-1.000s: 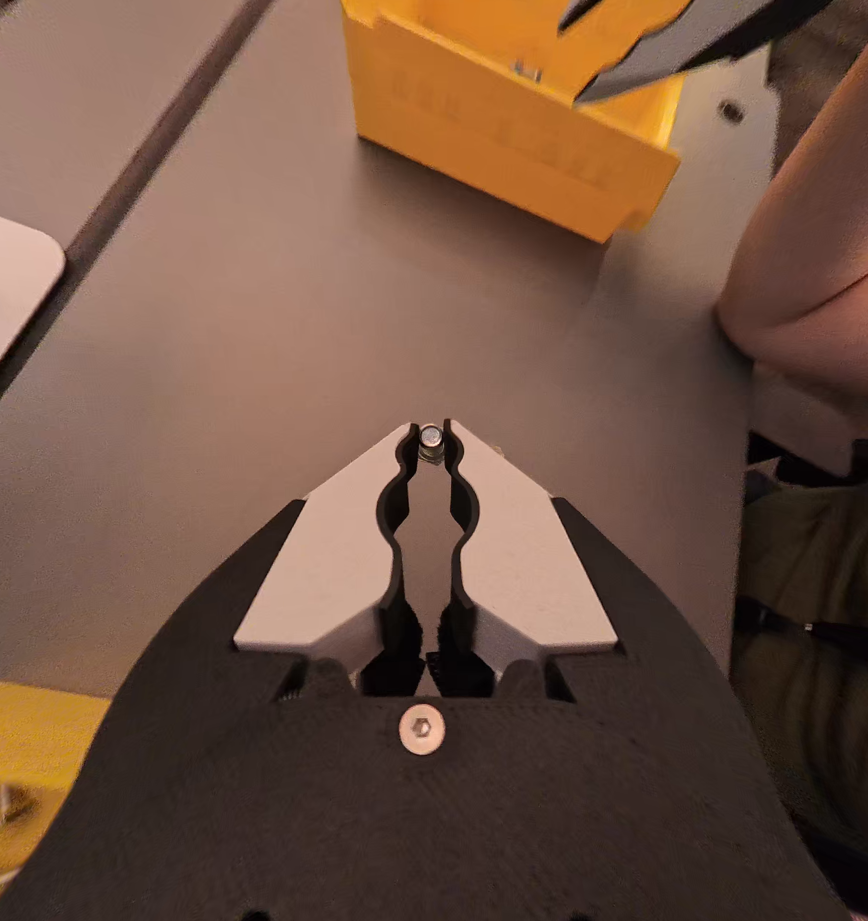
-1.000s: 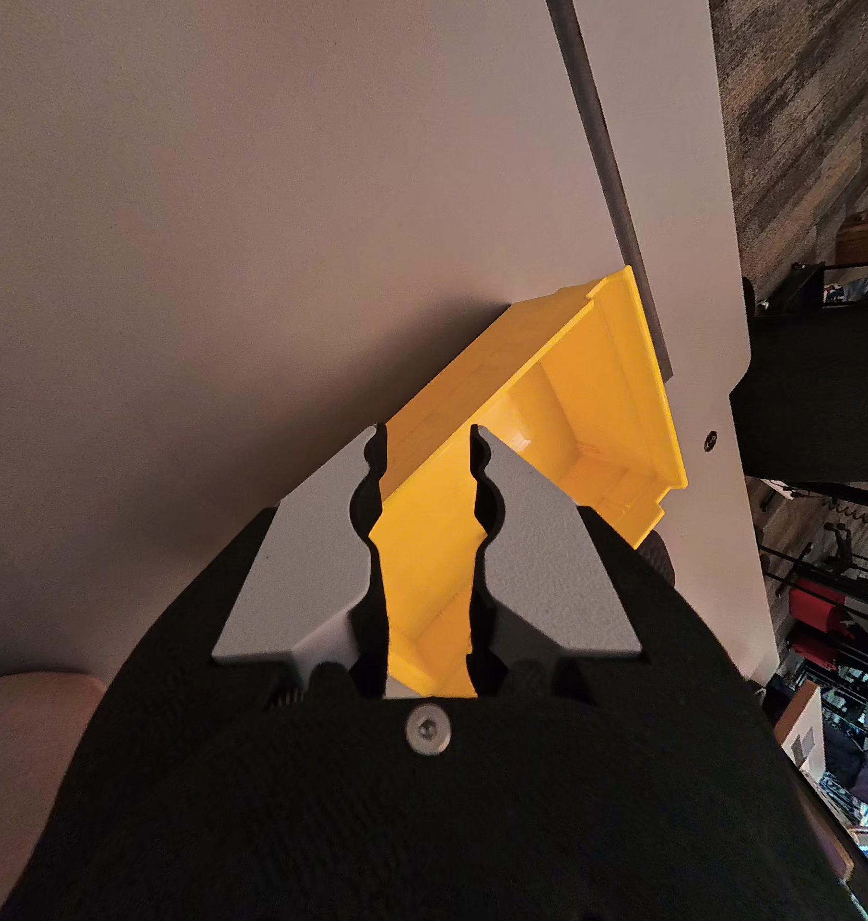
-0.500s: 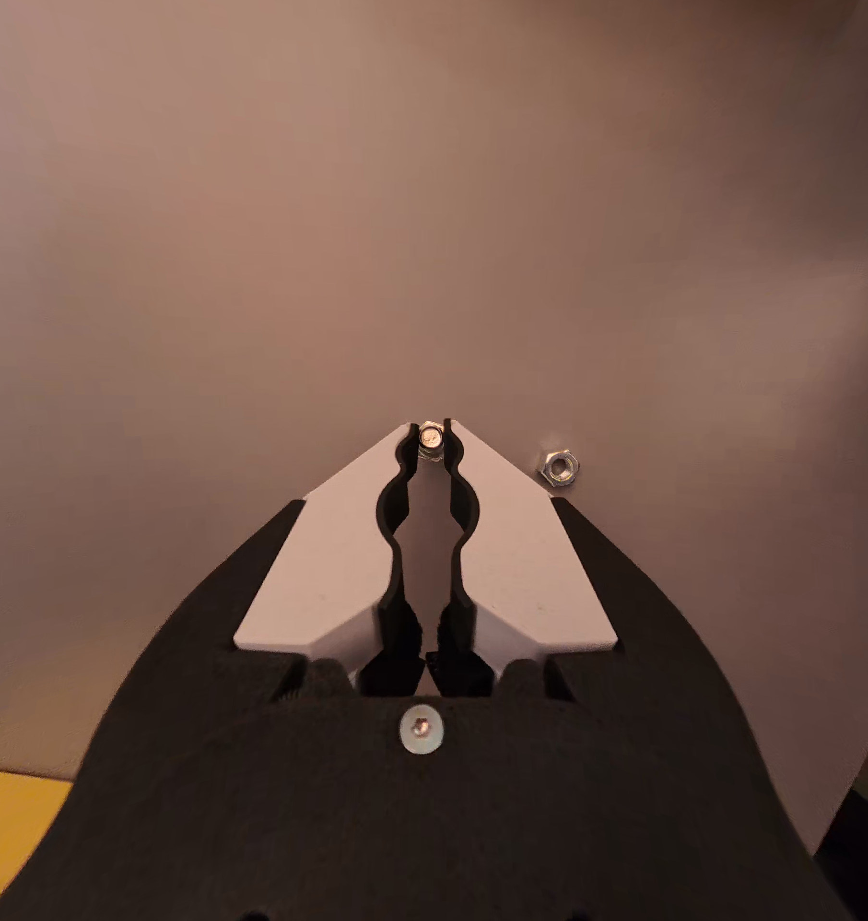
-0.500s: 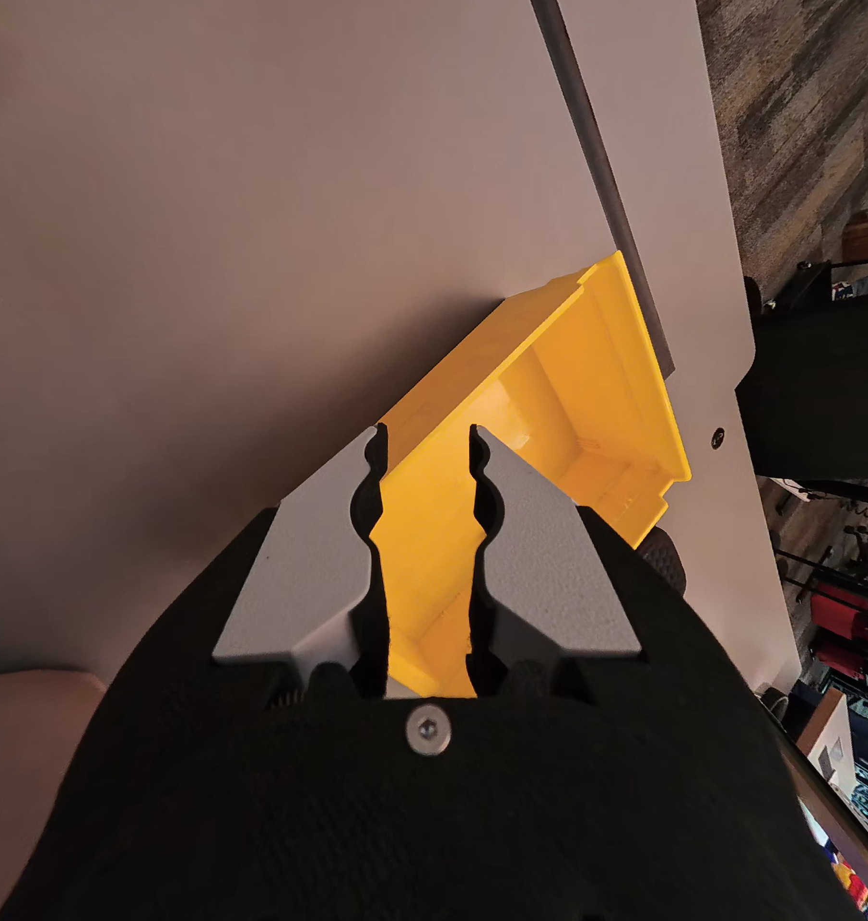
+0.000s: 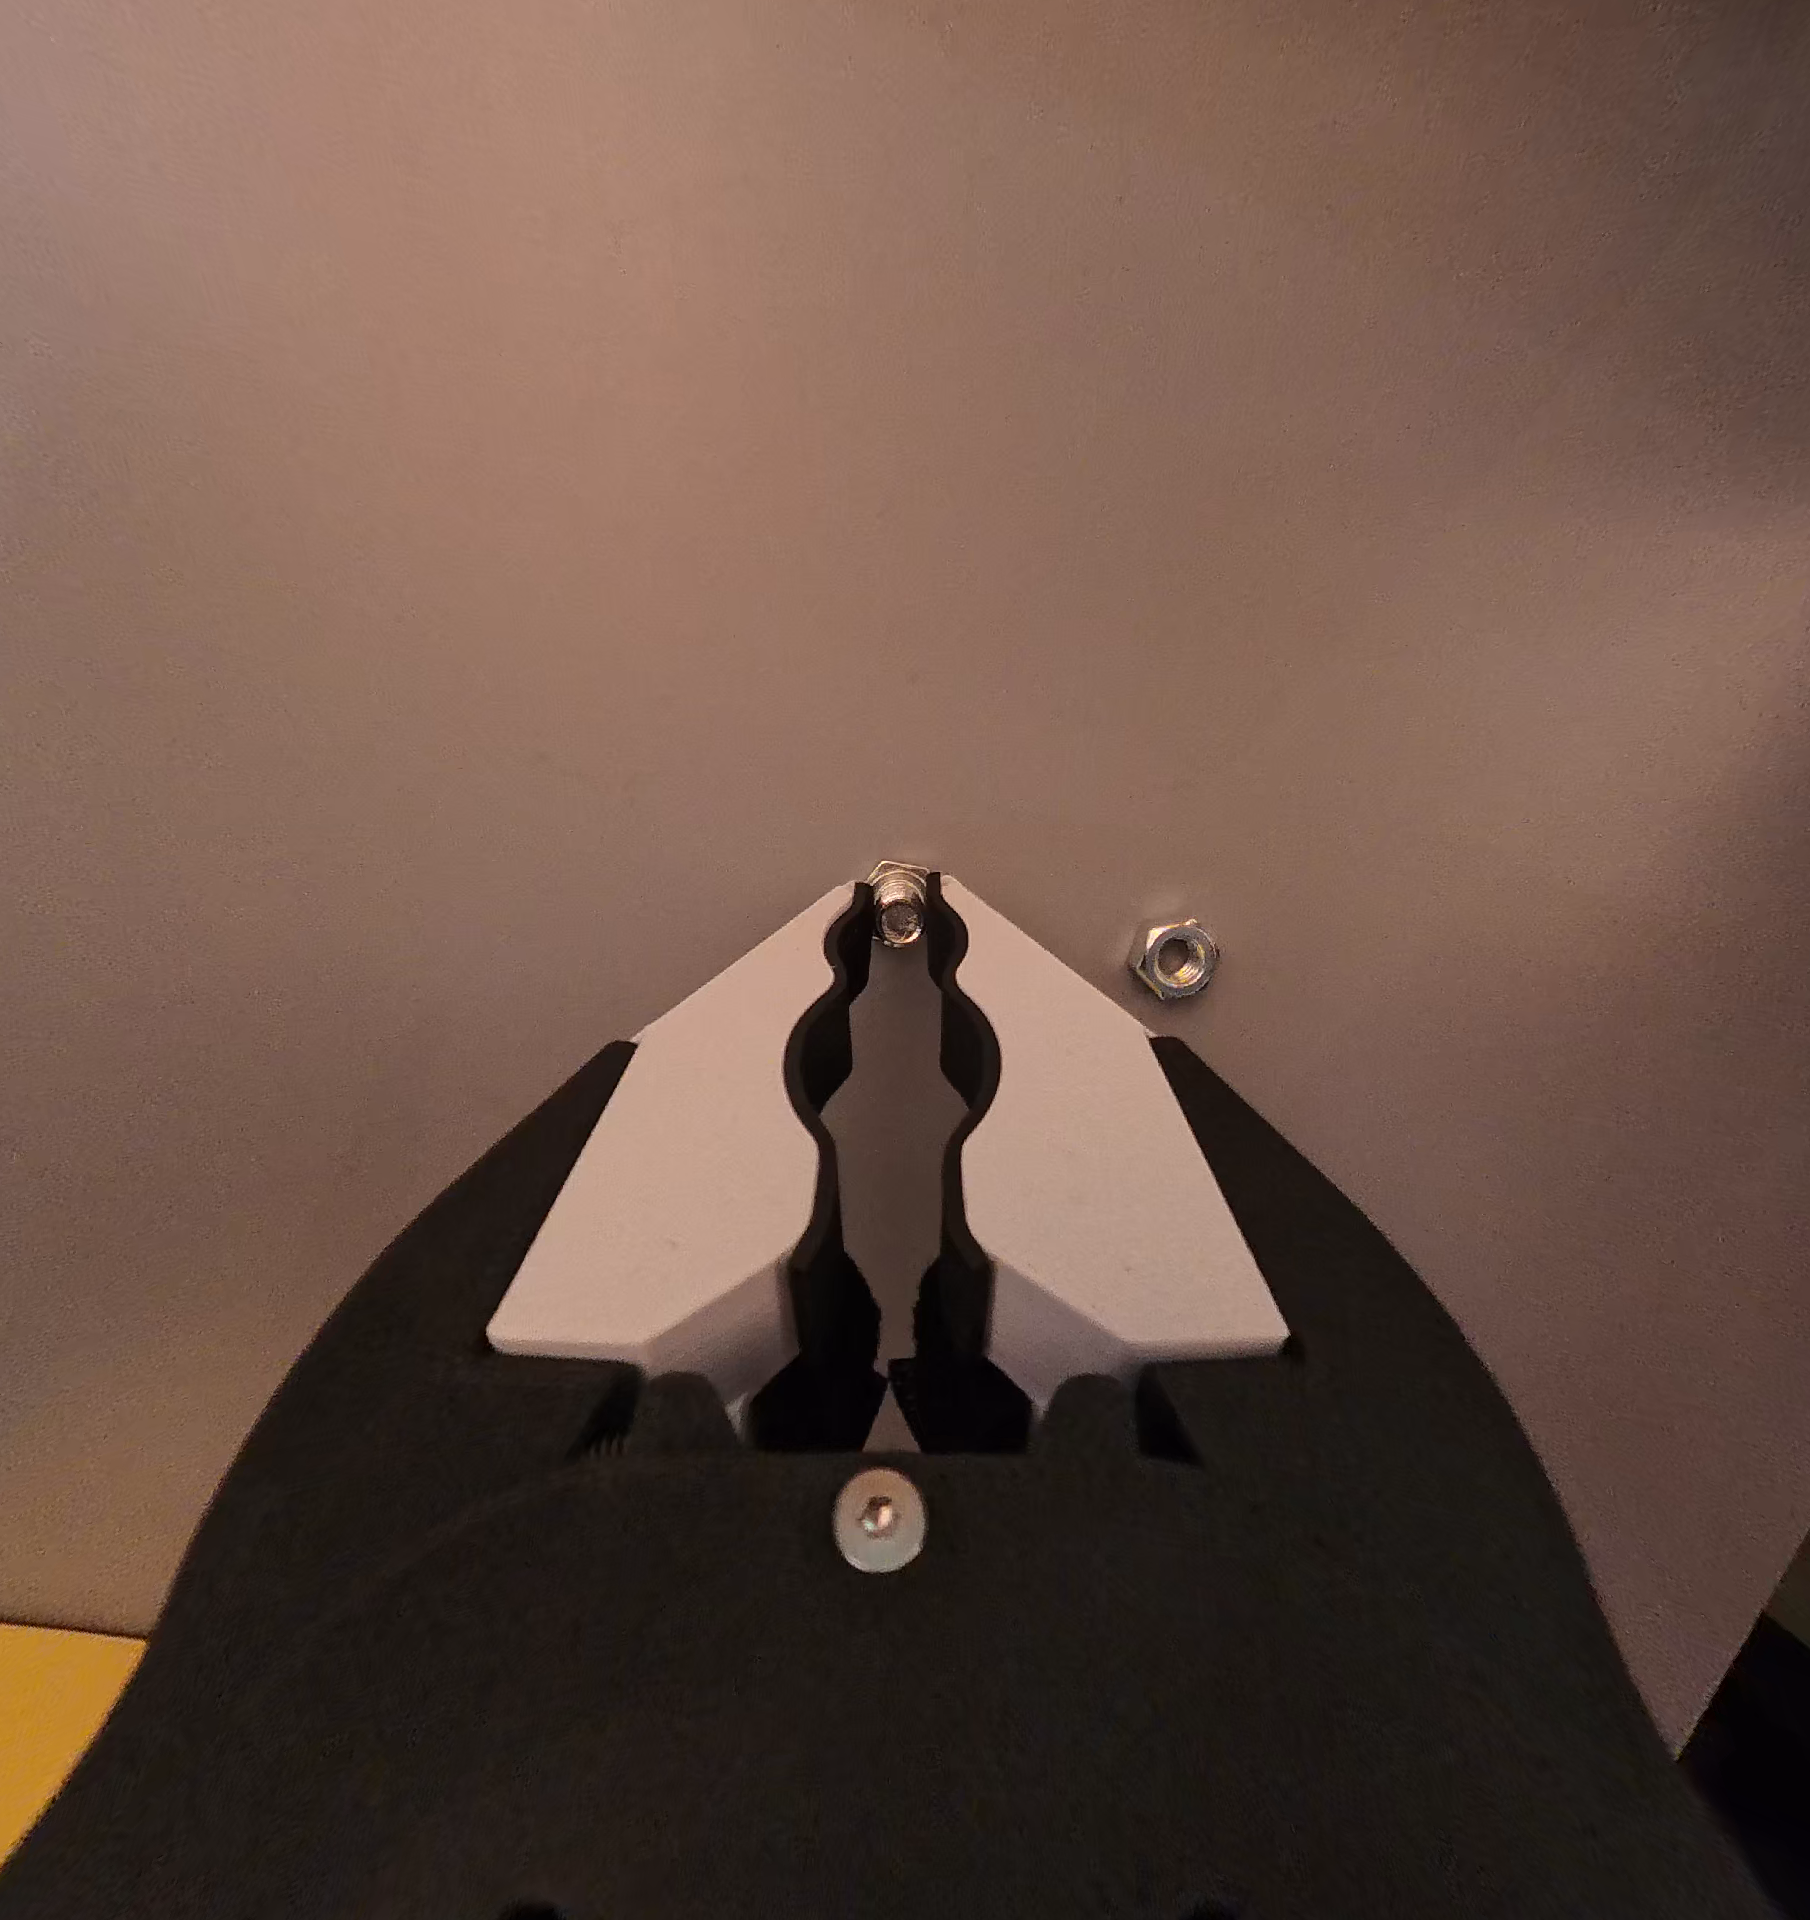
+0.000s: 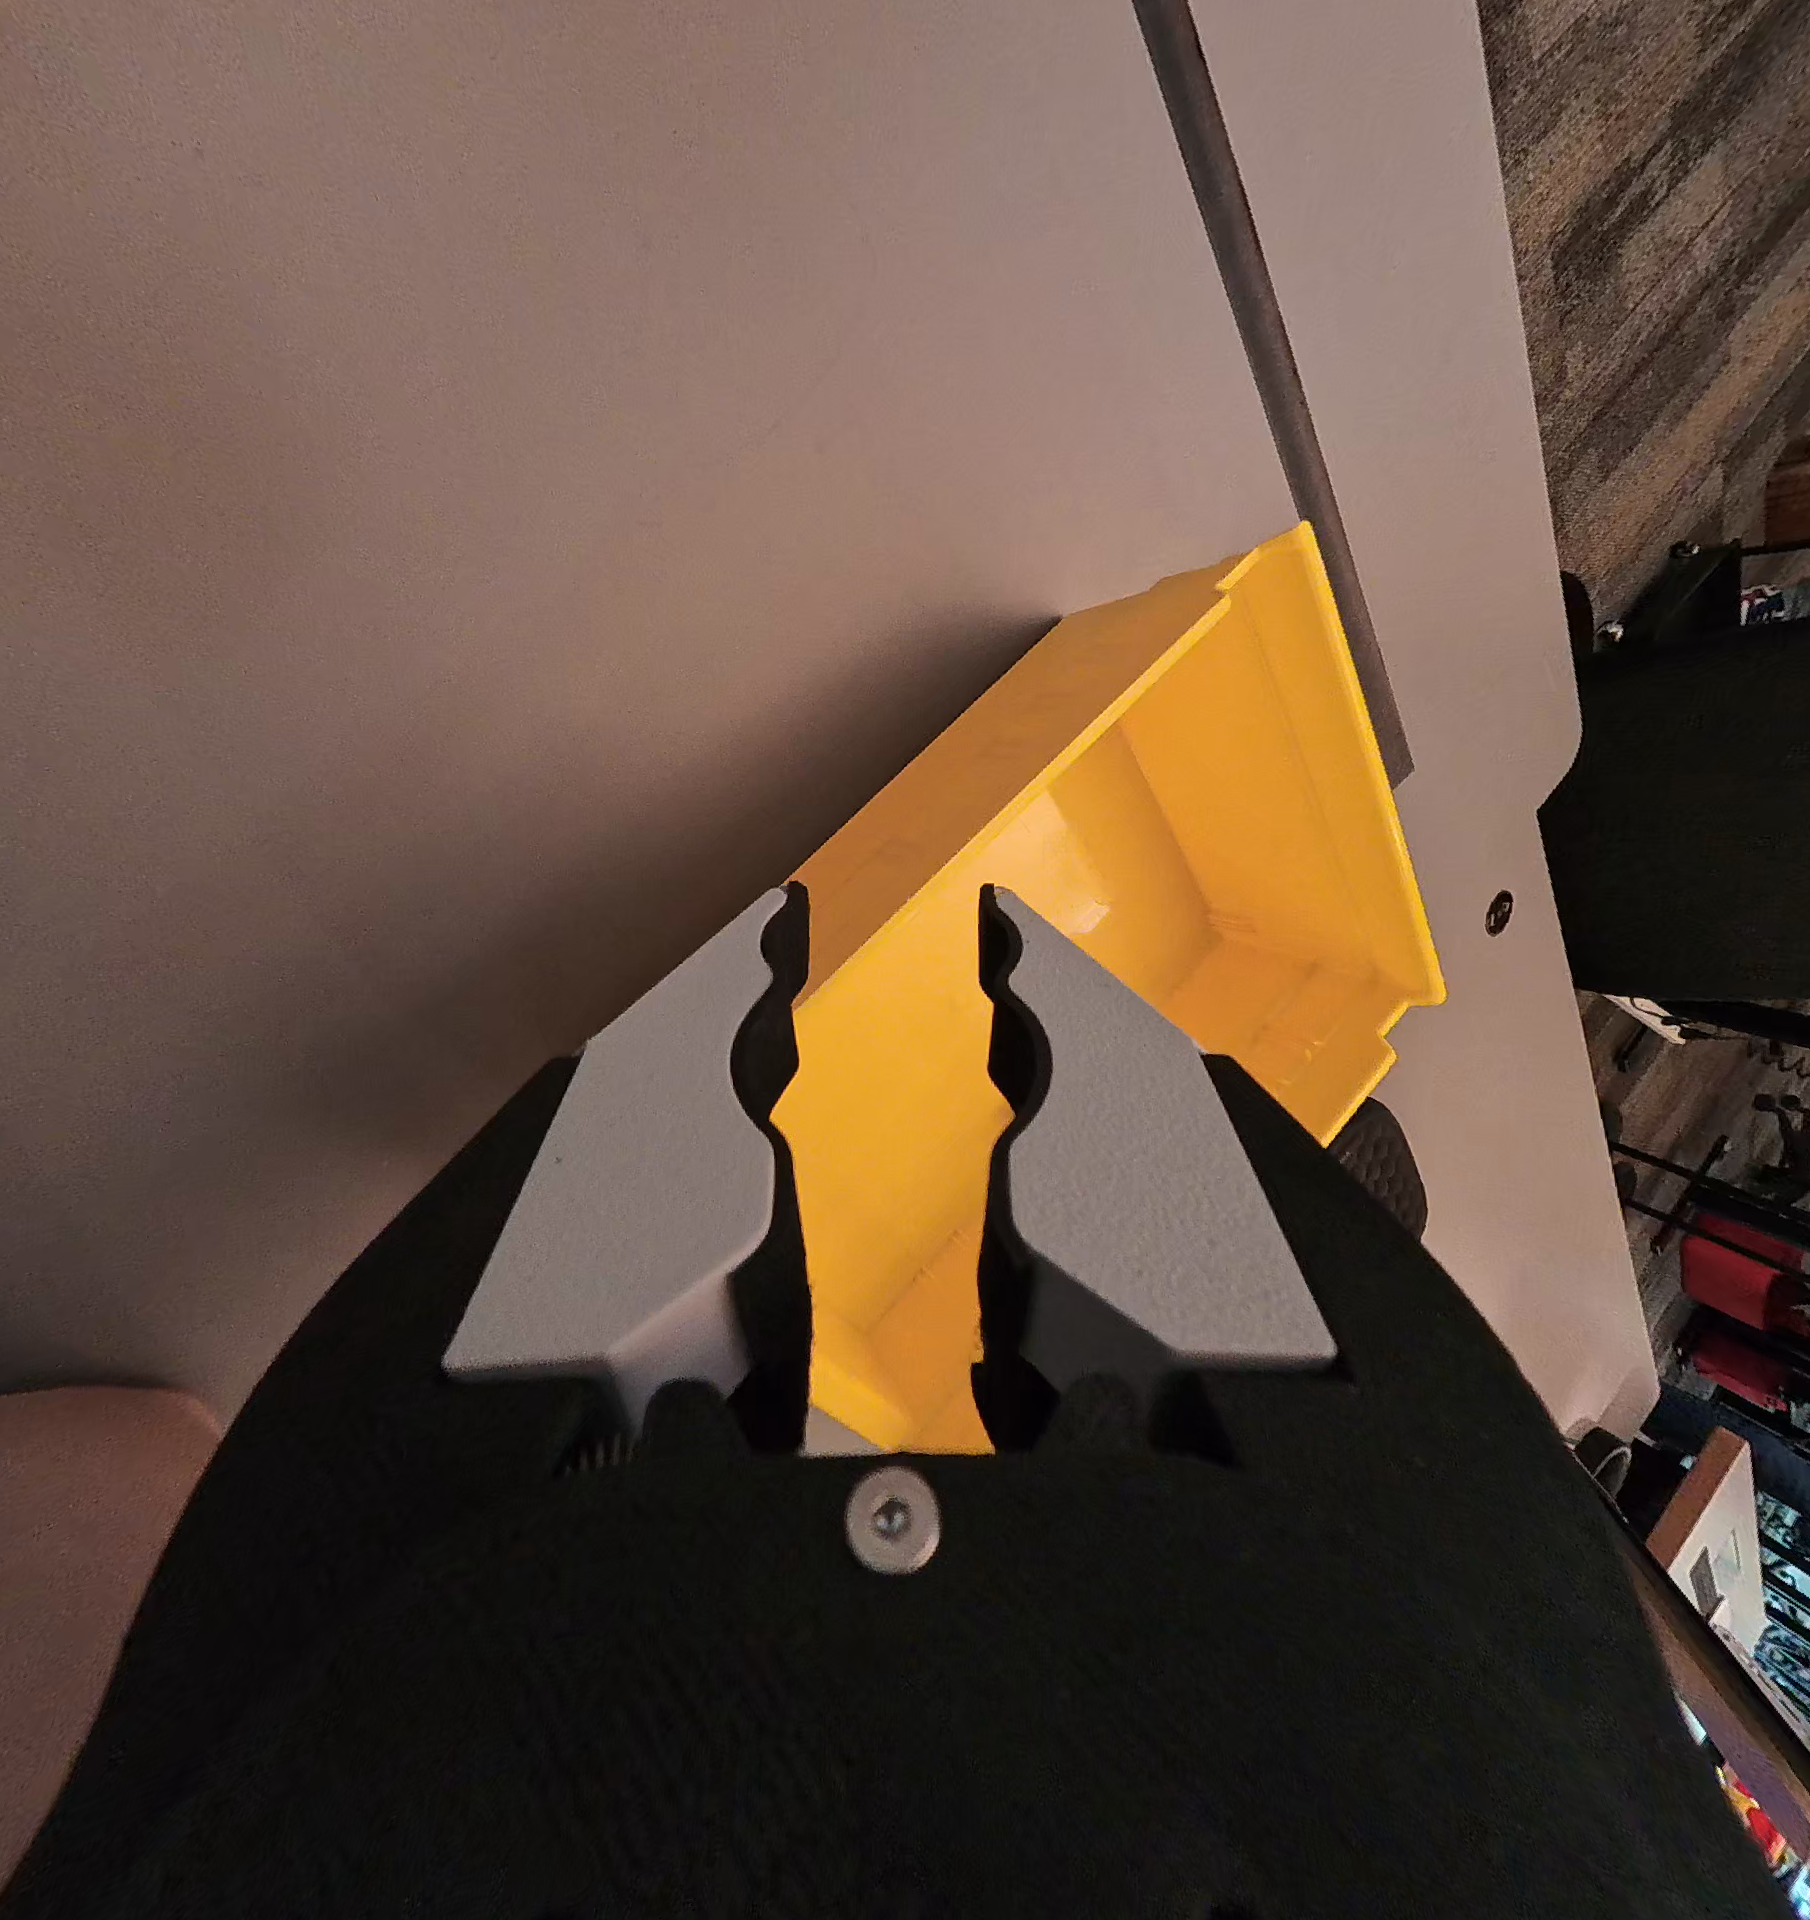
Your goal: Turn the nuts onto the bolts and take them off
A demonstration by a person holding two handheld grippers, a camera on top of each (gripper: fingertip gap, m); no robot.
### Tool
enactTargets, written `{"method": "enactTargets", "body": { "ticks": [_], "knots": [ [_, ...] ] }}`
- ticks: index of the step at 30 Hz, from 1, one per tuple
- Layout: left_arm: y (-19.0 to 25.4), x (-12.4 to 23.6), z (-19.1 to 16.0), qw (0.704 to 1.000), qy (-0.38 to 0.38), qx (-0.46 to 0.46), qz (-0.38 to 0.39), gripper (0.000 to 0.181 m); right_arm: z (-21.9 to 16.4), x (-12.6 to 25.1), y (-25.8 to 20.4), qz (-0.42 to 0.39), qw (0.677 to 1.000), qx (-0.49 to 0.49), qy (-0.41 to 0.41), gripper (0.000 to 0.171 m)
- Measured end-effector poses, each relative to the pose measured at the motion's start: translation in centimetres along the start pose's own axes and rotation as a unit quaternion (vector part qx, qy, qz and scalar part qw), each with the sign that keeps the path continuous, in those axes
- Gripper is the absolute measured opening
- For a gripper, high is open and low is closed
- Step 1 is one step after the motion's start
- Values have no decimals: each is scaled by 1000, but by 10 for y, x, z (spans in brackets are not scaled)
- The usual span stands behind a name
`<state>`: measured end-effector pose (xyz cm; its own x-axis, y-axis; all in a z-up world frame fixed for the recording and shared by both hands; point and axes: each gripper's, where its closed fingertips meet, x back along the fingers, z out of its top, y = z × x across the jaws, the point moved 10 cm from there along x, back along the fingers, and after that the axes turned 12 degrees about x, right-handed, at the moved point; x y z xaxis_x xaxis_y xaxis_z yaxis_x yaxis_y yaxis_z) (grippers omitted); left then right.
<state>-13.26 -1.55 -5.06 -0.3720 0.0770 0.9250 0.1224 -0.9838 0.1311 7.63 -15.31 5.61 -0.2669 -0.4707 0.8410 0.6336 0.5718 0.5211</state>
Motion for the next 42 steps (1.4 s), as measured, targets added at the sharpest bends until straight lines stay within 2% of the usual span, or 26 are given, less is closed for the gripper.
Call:
{"method": "enactTargets", "body": {
  "ticks": [1, 7, 11, 16, 20, 25, 31, 39, 42],
  "knots": [
    [0, 0, 0, 1000, 0, -1, 1, 8, 0, 0, 0, 0, 1000, 0, -1, 32],
    [-1, 5, 1, 1000, 11, 7, -10, 16, 0, 0, 0, -1, 1000, 1, 1, 32],
    [-5, 24, 1, 999, 40, 15, -14, 20, 9, 3, -1, -3, 999, 19, 27, 32],
    [-13, 85, -4, 988, 148, 32, -18, 21, 39, 10, -18, 25, 988, 96, 119, 32],
    [-12, 145, -17, 961, 267, 41, -60, 31, 75, 7, -45, 97, 957, 189, 200, 32],
    [-5, 191, -40, 942, 328, 37, -65, 40, 119, -17, -84, 183, 920, 280, 204, 32],
    [13, 213, -52, 937, 345, 13, -59, 44, 139, -44, -101, 198, 916, 312, 156, 31],
    [25, 224, -55, 929, 363, 3, -72, 46, 136, -48, -95, 180, 920, 307, 164, 29],
    [24, 228, -57, 923, 378, 14, -74, 47, 132, -47, -86, 185, 920, 286, 194, 29]
  ]
}}
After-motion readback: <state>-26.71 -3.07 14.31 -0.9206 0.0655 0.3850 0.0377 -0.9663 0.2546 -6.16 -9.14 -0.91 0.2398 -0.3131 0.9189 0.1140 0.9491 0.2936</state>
